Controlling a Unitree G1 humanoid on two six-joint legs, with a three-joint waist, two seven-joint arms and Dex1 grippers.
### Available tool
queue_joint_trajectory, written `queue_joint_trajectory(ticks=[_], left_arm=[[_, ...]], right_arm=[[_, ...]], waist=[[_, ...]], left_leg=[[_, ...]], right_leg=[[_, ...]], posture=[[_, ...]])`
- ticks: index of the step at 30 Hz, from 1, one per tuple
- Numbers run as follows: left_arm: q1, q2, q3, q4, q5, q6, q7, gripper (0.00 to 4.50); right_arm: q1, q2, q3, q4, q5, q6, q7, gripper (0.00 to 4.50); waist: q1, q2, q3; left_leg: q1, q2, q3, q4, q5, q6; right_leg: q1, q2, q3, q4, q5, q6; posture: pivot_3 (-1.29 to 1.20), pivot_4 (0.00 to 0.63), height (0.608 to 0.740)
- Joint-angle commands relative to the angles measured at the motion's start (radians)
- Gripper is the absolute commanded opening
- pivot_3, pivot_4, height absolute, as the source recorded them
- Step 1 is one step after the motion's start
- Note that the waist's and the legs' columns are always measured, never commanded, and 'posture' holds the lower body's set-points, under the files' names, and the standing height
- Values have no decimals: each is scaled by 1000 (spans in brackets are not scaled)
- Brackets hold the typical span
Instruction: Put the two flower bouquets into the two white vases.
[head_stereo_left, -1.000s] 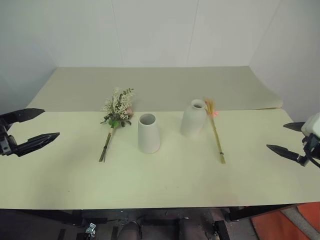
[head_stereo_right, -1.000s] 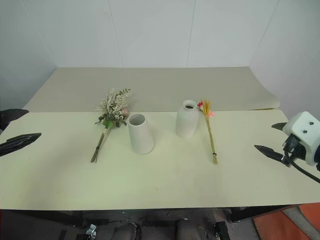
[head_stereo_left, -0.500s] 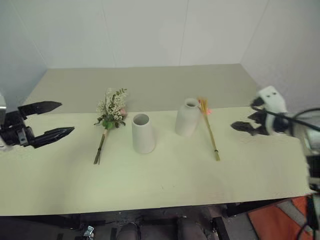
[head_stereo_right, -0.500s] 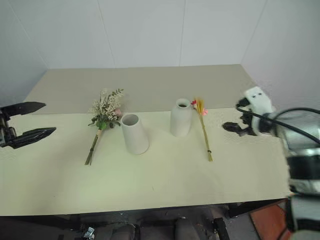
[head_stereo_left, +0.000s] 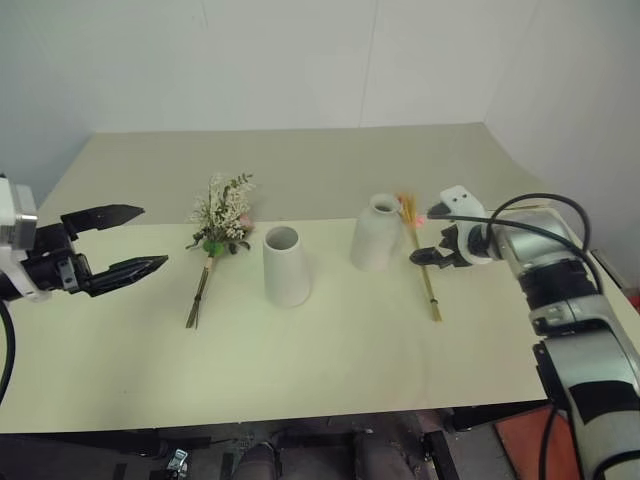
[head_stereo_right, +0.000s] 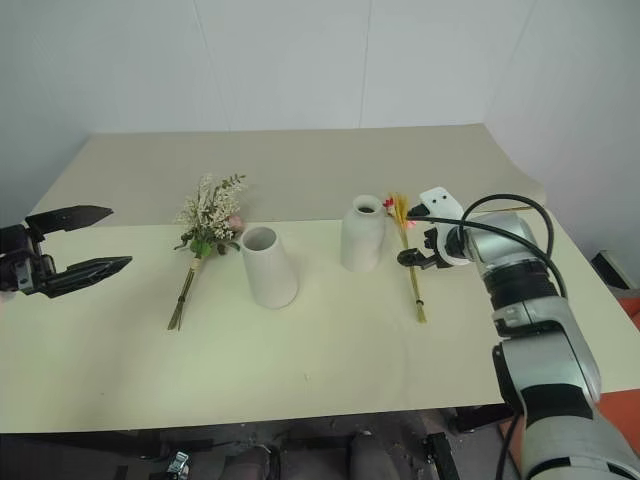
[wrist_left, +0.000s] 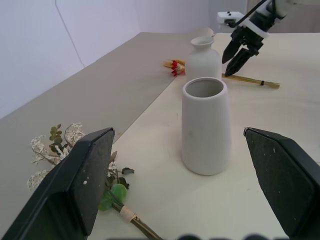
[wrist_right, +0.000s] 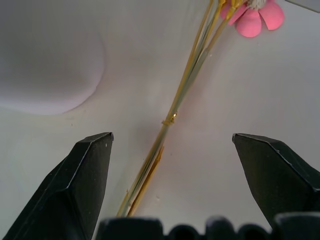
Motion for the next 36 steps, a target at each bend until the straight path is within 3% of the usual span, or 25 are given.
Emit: queue_joint_trajectory(ticks=[1,13,17,23,26,31,36], left_arm=[[25,4,49,-46,-29,15,12,4500],[96,4,105,-95,-47,36,37,4500],[99,6,100,-89,-44,29,39,4500],[64,34,97,-28,-23,7,32,4500],[38,42,78,-2,-17,-3,22,4500],[-8,43,37,21,-9,-7,9,4500],[-31,43,15,33,-5,-6,-2,4500]], right_arm=[[-58,30,4,110,-36,-91,14,4082],[-160,98,-37,366,-107,-194,-47,71],[-131,93,-70,322,-125,-277,-181,26],[41,86,-214,32,-195,-875,-671,26],[53,127,-348,-89,-116,-927,-784,26],[122,276,-600,-423,392,-917,-542,26],[171,350,-594,-611,523,-813,-534,26]], waist=[[-2,0,0],[-1,0,0],[0,0,0],[0,0,0],[-1,0,0],[-1,0,0],[0,0,0]], left_leg=[[0,0,0,0,0,0],[0,0,0,0,0,0],[0,0,0,0,0,0],[-1,0,0,0,0,0],[-1,0,0,0,0,0],[1,2,0,0,0,0],[2,3,0,0,0,0]], right_leg=[[0,0,0,0,0,0],[0,0,0,0,1,-1],[0,0,1,0,1,-1],[-1,0,1,1,0,0],[-1,0,2,0,1,0],[1,2,1,0,1,0],[2,2,1,1,2,-1]], posture=[[0,150,740],[0,150,740],[0,150,740],[0,150,740],[0,150,740],[0,150,740],[0,150,740]])
